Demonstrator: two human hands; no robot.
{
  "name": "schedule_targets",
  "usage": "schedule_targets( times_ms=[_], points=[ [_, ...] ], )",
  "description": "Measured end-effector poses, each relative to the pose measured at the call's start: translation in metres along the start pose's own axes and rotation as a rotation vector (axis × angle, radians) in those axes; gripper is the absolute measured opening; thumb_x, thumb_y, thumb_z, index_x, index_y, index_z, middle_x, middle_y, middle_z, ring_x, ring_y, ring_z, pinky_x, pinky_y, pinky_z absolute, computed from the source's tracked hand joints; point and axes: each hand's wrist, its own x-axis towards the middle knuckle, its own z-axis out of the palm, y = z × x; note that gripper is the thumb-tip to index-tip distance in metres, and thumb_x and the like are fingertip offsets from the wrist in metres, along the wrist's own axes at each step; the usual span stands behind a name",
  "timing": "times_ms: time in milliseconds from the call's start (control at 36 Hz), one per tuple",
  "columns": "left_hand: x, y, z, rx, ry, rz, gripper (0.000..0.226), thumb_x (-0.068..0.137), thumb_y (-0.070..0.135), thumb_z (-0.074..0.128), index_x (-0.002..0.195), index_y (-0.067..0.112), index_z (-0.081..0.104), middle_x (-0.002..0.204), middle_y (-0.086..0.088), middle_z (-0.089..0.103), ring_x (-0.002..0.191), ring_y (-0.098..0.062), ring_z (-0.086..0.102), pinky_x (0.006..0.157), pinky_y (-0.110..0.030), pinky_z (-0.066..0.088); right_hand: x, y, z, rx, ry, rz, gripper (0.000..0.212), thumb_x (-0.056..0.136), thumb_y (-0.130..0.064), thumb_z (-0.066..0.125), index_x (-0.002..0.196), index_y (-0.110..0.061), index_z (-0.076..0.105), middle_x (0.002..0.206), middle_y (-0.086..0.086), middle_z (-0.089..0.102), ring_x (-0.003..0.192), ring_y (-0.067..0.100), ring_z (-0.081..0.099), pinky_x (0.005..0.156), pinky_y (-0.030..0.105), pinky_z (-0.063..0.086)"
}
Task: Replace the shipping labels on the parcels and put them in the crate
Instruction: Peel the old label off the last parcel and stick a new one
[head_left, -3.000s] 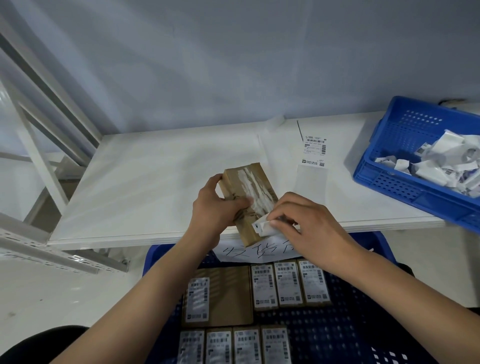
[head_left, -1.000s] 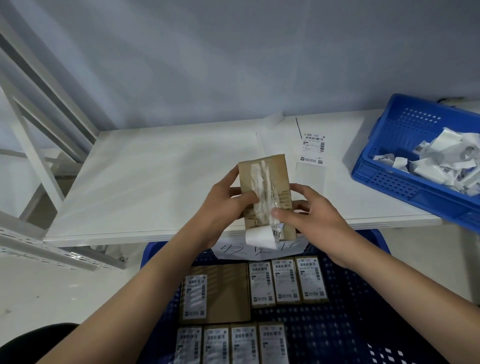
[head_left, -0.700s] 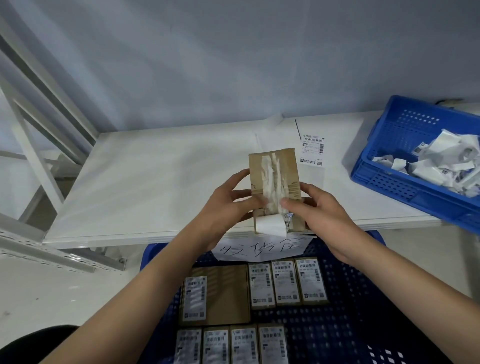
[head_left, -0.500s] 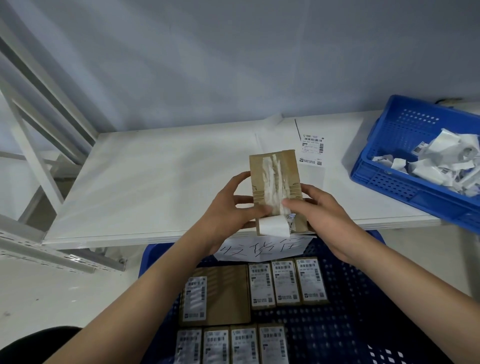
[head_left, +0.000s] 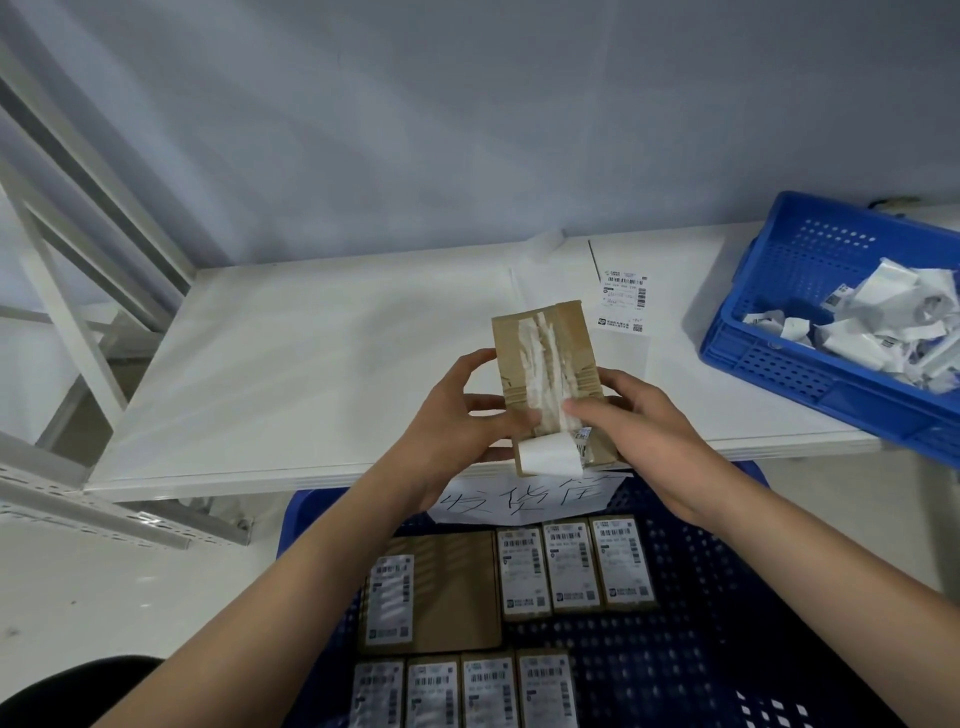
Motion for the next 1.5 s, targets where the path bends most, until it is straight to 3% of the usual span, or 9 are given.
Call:
schedule_targets(
  times_ms=[194, 389, 722, 806, 917, 1028, 1139, 1278, 1500],
  points=[
    [0.000, 0.001, -0.001, -0.008, 0.021, -0.012, 0.069, 0.084, 0.013, 0.083, 0.136, 0.040, 0.046, 0.120, -0.010, 0.068, 0.095, -0.020, 0.075, 0.070, -0.028, 0.062, 0.005, 0.004, 0.000, -0.032, -0.002, -0.004, 0.054, 0.088, -0.040, 0.074, 0.138, -0.033, 0.055, 0.114, -0.006, 0.073, 0.102, 0.010, 0.071, 0.100, 0.036, 0.053],
    [-0.001, 0.003, -0.002, -0.027, -0.003, -0.021, 0.069, 0.086, 0.019, 0.081, 0.143, 0.035, 0.045, 0.113, -0.009, 0.074, 0.092, -0.023, 0.076, 0.077, -0.036, 0.064, 0.006, 0.006, 0.000, 0.003, -0.014, -0.006, 0.052, 0.087, -0.043, 0.074, 0.135, -0.032, 0.058, 0.111, -0.004, 0.075, 0.103, 0.016, 0.072, 0.102, 0.044, 0.052],
    [0.001, 0.000, -0.002, -0.013, 0.022, -0.026, 0.074, 0.084, 0.016, 0.083, 0.145, 0.032, 0.045, 0.112, -0.010, 0.074, 0.091, -0.021, 0.076, 0.077, -0.038, 0.064, -0.001, 0.000, 0.002, -0.014, -0.014, -0.030, 0.048, 0.092, -0.038, 0.070, 0.137, -0.030, 0.056, 0.110, -0.005, 0.074, 0.098, 0.009, 0.072, 0.096, 0.032, 0.054],
    [0.001, -0.001, -0.002, 0.004, 0.051, -0.010, 0.074, 0.083, 0.017, 0.084, 0.145, 0.031, 0.046, 0.111, -0.010, 0.074, 0.091, -0.021, 0.076, 0.076, -0.036, 0.064, -0.002, 0.000, 0.005, -0.059, 0.026, -0.070, 0.055, 0.093, -0.039, 0.069, 0.143, -0.032, 0.049, 0.118, -0.006, 0.069, 0.099, 0.005, 0.070, 0.087, 0.025, 0.056],
    [0.003, -0.003, -0.006, 0.030, 0.100, -0.003, 0.075, 0.083, 0.018, 0.085, 0.147, 0.027, 0.047, 0.103, -0.006, 0.078, 0.087, -0.020, 0.077, 0.074, -0.035, 0.064, -0.004, 0.003, 0.005, -0.236, 0.101, -0.201, 0.071, 0.090, -0.047, 0.068, 0.151, -0.038, 0.031, 0.136, -0.013, 0.047, 0.121, 0.004, 0.052, 0.100, 0.030, 0.048],
    [0.005, -0.006, -0.010, 0.036, 0.186, 0.007, 0.075, 0.081, 0.020, 0.086, 0.146, 0.026, 0.049, 0.102, -0.007, 0.077, 0.086, -0.019, 0.077, 0.066, -0.031, 0.063, -0.008, 0.004, 0.005, -0.402, 0.122, -0.497, 0.045, 0.094, -0.035, 0.066, 0.138, -0.034, 0.056, 0.130, -0.013, 0.049, 0.120, -0.001, 0.048, 0.106, 0.020, 0.040],
    [0.008, -0.011, -0.013, 0.209, 0.309, 0.064, 0.081, 0.075, 0.035, 0.090, 0.145, 0.033, 0.050, 0.108, -0.003, 0.071, 0.098, -0.016, 0.071, 0.071, -0.038, 0.065, -0.008, 0.011, 0.008, -0.604, 0.061, -0.783, 0.028, 0.096, -0.014, 0.065, 0.123, -0.019, 0.070, 0.117, -0.007, 0.061, 0.116, 0.010, 0.052, 0.103, 0.016, 0.039],
    [0.007, -0.012, -0.010, 0.383, 0.360, 0.129, 0.081, 0.073, 0.041, 0.090, 0.143, 0.035, 0.050, 0.107, 0.002, 0.071, 0.102, -0.013, 0.067, 0.080, -0.043, 0.063, -0.005, 0.021, 0.008, -0.660, -0.049, -0.758, 0.028, 0.099, -0.012, 0.059, 0.122, -0.019, 0.072, 0.119, -0.013, 0.063, 0.116, 0.010, 0.053, 0.102, 0.013, 0.038],
    [0.002, -0.012, -0.002, 0.481, 0.360, 0.131, 0.085, 0.075, 0.044, 0.088, 0.146, 0.031, 0.044, 0.110, 0.003, 0.069, 0.102, -0.011, 0.064, 0.081, -0.033, 0.061, -0.004, 0.020, 0.010, -0.735, -0.109, -0.635, 0.027, 0.101, -0.017, 0.057, 0.124, -0.024, 0.071, 0.121, -0.013, 0.067, 0.115, 0.011, 0.054, 0.102, 0.024, 0.041]
  ],
)
